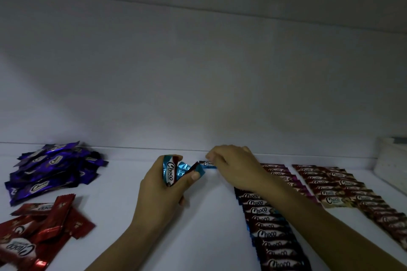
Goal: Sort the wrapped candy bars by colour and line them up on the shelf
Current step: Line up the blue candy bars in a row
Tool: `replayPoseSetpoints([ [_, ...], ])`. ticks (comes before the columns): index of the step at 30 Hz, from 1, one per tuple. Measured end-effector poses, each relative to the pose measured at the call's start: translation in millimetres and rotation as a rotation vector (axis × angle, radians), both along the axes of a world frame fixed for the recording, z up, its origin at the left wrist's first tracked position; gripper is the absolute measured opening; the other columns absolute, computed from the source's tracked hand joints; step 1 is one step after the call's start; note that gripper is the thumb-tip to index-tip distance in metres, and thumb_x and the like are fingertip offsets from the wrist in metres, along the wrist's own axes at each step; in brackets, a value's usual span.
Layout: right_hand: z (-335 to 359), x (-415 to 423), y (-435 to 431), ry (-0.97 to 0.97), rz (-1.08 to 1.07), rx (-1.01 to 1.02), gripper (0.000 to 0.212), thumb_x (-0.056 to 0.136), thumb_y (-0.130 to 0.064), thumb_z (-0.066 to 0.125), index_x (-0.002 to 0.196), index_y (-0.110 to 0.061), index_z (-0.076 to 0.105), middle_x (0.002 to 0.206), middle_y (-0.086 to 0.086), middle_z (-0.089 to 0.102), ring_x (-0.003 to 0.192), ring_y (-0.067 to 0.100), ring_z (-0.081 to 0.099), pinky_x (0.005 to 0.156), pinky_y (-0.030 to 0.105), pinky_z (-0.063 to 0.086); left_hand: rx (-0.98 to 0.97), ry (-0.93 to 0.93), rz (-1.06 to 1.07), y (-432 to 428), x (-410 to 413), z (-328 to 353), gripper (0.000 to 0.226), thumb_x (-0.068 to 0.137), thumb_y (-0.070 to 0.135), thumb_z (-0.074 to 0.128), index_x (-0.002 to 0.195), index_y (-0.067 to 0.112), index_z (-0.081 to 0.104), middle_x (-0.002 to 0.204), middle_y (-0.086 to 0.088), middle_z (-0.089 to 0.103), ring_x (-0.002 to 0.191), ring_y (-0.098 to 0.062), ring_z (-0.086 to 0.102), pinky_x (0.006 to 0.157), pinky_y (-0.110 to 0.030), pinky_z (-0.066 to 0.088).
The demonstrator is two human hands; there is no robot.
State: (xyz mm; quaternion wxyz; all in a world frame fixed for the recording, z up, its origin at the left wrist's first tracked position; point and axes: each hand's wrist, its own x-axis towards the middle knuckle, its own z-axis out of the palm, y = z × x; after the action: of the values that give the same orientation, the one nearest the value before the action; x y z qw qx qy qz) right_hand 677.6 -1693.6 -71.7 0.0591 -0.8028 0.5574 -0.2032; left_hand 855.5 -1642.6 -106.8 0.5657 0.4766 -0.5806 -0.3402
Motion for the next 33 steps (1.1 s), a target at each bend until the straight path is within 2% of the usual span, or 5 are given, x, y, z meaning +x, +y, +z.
replayPoseSetpoints([
  [3,18,14,9,-0.608,0.129,0.358,0.036,0.09,-0.052,0.051,0.096,-0.023,0.071,0.089,-0.003,0.072,0.073,0.0,0.066,0.077,0.014,0.049,-0.033,0.045,-0.019,0,1,0,0.029,0.071,0.026,0.079,0.093,0.017,0.061,0.065,0.001,0.064,0.046,-0.007,0.053,0.043,-0.019,0.045],
  [11,31,8,17,-0.791,0.154,0.416,0.009,0.089,-0.017,0.064,0.083,-0.011,0.068,0.077,0.003,0.07,0.054,0.006,0.062,0.055,0.014,0.048,-0.045,0.129,-0.018,1,0,5,0.024,0.084,0.039,0.058,0.093,0.017,0.062,0.073,0.001,0.073,0.041,-0.009,0.048,0.039,-0.016,0.037],
  [20,26,8,15,-0.654,0.191,0.481,0.014,0.085,-0.023,0.069,0.099,-0.02,0.069,0.084,-0.004,0.074,0.067,0.006,0.065,0.064,0.017,0.048,-0.027,0.193,0.042,-2,5,3,0.007,0.088,0.019,0.065,0.094,0.018,0.062,0.075,0.001,0.073,0.04,-0.006,0.047,0.037,-0.015,0.037],
  [26,28,4,11,-0.451,0.242,0.281,0.013,0.083,-0.018,0.072,0.089,-0.029,0.072,0.089,-0.005,0.073,0.085,0.008,0.067,0.079,0.021,0.052,-0.124,-0.034,0.041,2,2,0,0.011,0.084,0.024,0.069,0.09,0.028,0.061,0.074,0.003,0.07,0.044,-0.006,0.052,0.041,-0.018,0.043],
  [33,4,-22,-10,-0.304,-0.127,0.068,0.009,0.088,-0.017,0.065,0.091,-0.023,0.072,0.085,-0.005,0.069,0.08,0.013,0.063,0.069,0.022,0.049,-0.075,-0.047,0.137,-2,3,-1,0.008,0.09,0.031,0.059,0.097,0.03,0.055,0.071,0.015,0.069,0.05,0.003,0.055,0.053,-0.02,0.041],
])
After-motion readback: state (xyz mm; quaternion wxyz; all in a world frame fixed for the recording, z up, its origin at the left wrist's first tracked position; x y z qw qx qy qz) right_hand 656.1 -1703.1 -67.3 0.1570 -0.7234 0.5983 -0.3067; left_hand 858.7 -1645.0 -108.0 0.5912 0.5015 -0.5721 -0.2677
